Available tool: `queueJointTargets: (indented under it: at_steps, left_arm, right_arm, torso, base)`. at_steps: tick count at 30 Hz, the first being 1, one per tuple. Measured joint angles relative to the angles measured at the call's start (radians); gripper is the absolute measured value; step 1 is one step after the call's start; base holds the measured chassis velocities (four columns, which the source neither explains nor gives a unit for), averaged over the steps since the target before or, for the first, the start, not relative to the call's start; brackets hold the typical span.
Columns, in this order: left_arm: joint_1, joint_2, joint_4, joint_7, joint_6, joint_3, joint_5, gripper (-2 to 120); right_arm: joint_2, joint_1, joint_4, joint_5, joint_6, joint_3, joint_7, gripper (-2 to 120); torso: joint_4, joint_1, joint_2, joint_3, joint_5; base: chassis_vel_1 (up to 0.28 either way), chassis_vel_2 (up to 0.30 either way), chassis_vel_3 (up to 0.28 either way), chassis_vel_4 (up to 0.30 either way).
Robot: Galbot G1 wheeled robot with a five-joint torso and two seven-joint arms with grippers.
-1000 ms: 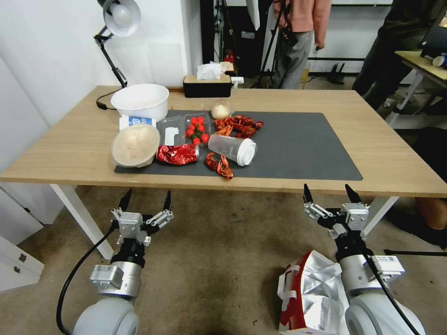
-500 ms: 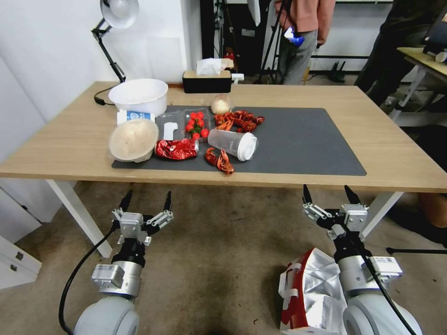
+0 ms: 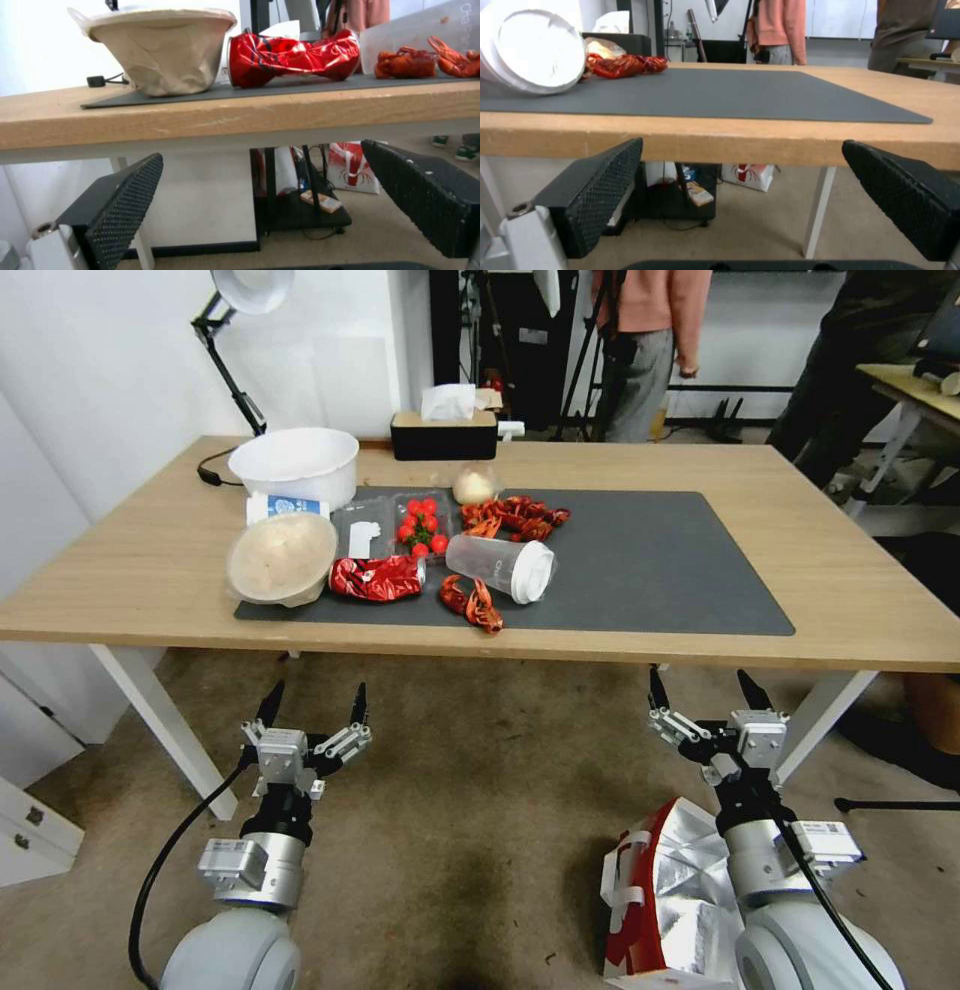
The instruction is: Pick up the food delivery bag from the floor and place it on the table.
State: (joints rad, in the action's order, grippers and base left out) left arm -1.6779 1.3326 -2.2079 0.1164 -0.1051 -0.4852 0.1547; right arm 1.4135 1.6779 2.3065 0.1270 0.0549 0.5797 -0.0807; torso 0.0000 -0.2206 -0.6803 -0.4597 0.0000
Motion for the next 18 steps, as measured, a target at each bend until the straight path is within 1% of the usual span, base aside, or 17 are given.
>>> queueJointTargets:
  at_steps: [7,15,18]
  left_arm:
    - [0.0,-0.001,0.0,-0.005,-0.001,0.0,-0.001,96]
    - [-0.001,-0.004,0.001,-0.006,-0.003,-0.001,-0.001,96]
    - [-0.001,-0.004,0.001,-0.006,-0.003,-0.001,-0.001,96]
  right_arm:
    - [0.0,0.001,0.001,-0.001,-0.003,0.001,0.0,100]
    - [0.001,0.004,0.006,0.0,0.002,0.003,-0.002,100]
    - [0.003,0.009,0.01,-0.003,0.002,0.002,-0.002,100]
  torso:
    - [0.0,0.014,0.035,0.02,0.0]
    - [0.0,0.026,0.064,0.038,0.0]
    - [0.0,0.032,0.082,0.049,0.0]
  base:
    - [0.0,0.0,0.0,0.0]
    - [0.0,0.0,0.0,0.0]
    - [0.0,0.0,0.0,0.0]
